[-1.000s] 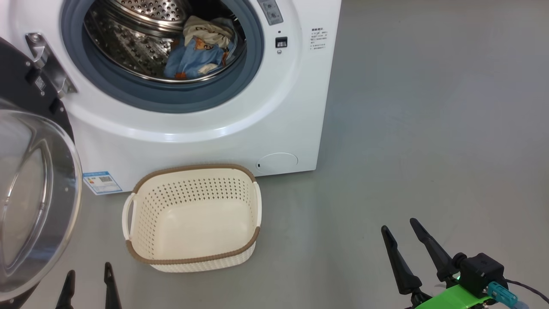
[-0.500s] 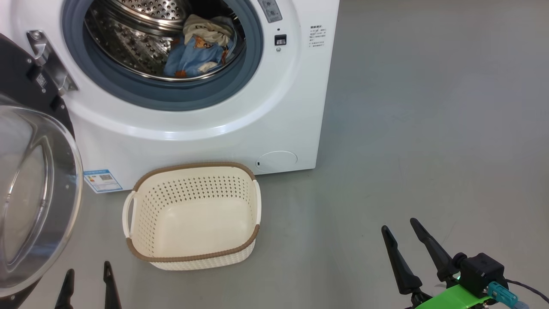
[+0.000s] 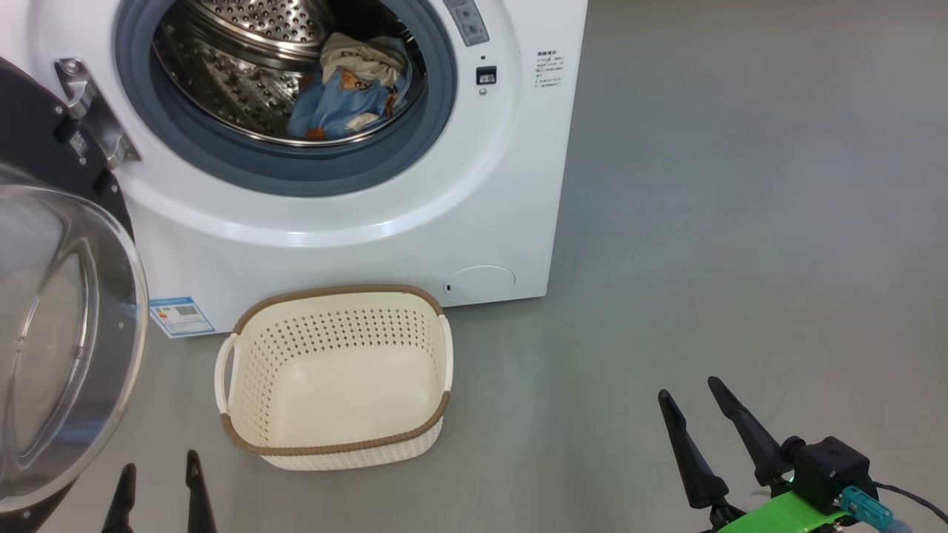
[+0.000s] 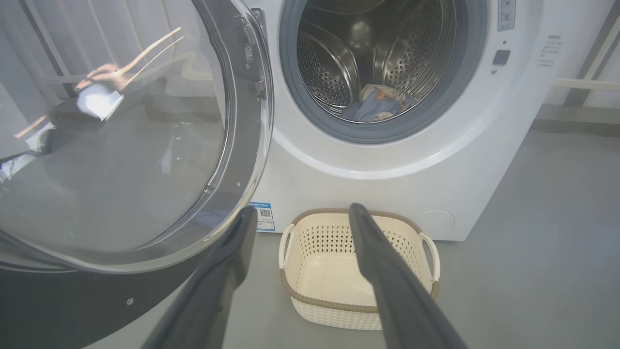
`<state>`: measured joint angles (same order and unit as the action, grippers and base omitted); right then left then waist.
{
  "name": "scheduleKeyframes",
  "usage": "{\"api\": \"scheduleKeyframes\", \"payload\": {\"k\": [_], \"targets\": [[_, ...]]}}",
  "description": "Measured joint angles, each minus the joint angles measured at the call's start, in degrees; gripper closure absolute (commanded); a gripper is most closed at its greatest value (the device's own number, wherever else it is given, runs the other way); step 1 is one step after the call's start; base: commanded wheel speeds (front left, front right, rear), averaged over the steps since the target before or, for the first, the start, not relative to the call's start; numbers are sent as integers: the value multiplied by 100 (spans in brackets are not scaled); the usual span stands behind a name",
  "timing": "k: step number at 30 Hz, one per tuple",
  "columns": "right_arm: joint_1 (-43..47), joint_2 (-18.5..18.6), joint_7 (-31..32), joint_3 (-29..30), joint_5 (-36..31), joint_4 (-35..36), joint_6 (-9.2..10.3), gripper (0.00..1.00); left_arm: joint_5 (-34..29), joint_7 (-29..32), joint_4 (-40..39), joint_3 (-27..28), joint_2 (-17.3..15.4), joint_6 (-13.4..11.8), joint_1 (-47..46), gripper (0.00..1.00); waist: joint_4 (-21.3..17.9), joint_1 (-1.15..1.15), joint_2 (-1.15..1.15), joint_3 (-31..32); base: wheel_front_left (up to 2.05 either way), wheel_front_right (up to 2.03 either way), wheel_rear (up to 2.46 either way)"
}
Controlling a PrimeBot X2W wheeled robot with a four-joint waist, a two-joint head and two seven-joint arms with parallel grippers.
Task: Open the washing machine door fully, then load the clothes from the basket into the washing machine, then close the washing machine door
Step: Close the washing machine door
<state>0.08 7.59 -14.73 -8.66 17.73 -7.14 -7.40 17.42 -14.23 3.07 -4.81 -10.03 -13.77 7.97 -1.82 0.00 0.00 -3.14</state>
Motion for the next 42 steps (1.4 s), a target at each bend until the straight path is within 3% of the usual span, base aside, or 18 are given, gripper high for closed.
{"api": "scheduleKeyframes", "payload": {"k": [16, 42], "targets": [[125, 35, 0, -25, -18, -3, -1, 0, 1, -9, -2, 102, 66, -1, 41, 0, 304, 0, 0, 161, 0, 0, 0], [138, 167, 0, -169, -52, -7, 0, 0, 89, -16, -32, 224, 246, -51, 263, 0, 1664, 0, 0, 216, 0, 0, 0]]}}
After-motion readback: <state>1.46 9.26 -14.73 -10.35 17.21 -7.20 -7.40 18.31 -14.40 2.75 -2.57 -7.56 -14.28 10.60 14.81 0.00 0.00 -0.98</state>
